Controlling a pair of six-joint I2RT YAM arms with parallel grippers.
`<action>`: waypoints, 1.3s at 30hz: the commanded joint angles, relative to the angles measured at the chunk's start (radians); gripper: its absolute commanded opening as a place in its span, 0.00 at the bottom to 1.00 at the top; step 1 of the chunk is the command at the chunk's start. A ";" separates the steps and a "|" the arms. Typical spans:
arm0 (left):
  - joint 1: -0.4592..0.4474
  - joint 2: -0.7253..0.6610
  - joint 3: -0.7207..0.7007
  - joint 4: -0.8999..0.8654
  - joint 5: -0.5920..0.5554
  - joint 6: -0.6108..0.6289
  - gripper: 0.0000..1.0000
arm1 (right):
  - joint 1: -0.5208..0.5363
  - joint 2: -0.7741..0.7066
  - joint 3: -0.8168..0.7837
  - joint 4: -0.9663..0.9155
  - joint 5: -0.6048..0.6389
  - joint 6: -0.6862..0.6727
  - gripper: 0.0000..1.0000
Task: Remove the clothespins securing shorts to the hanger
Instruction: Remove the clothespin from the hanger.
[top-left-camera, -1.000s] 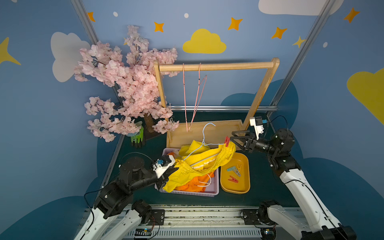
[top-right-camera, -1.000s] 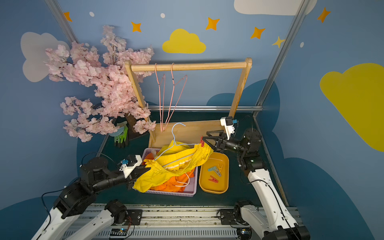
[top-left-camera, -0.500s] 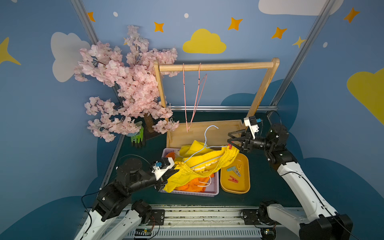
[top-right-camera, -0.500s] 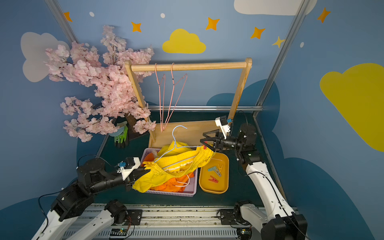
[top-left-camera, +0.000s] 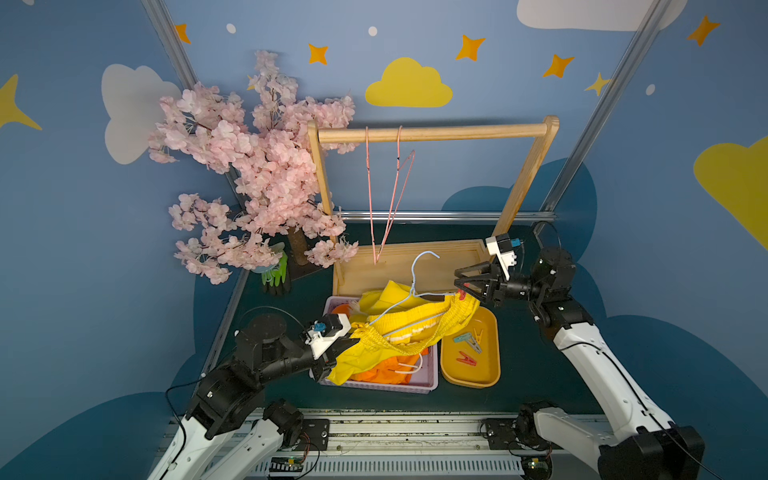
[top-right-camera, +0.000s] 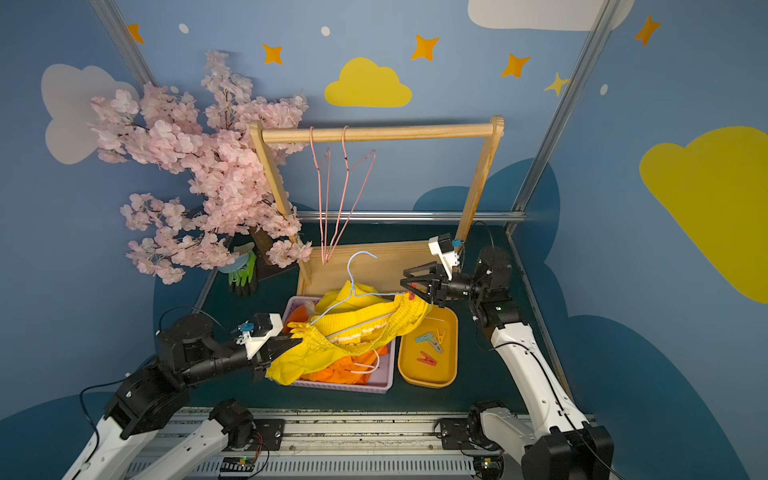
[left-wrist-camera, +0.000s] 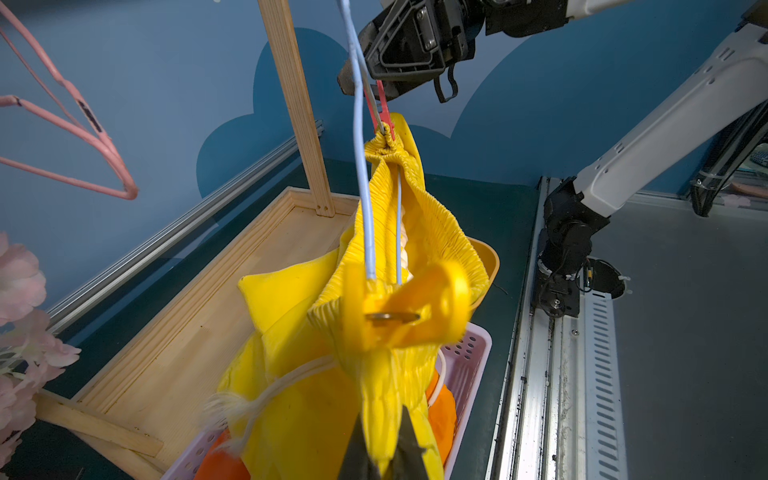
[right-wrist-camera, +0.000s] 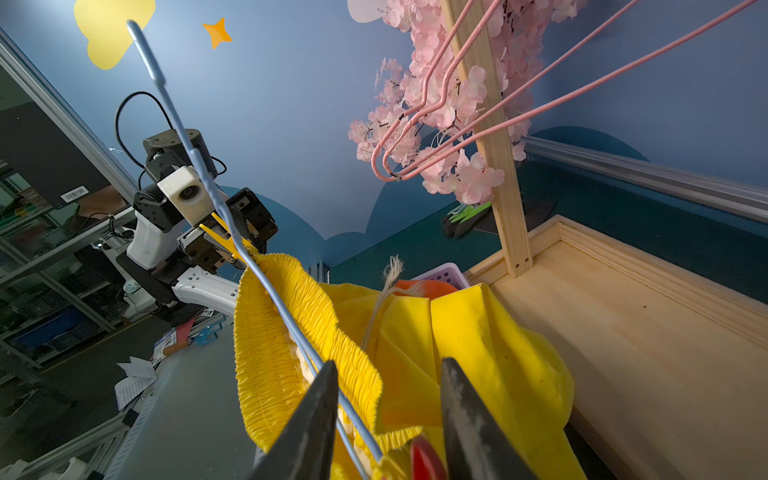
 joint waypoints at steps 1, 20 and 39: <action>0.003 -0.009 0.016 0.075 0.030 0.003 0.03 | 0.006 0.006 0.019 -0.011 -0.023 -0.009 0.41; 0.003 0.005 0.006 0.063 0.015 0.005 0.03 | 0.019 0.014 0.031 -0.018 0.000 -0.008 0.00; 0.001 0.052 -0.011 -0.034 -0.065 0.051 0.03 | -0.106 -0.167 -0.098 0.231 0.465 0.216 0.00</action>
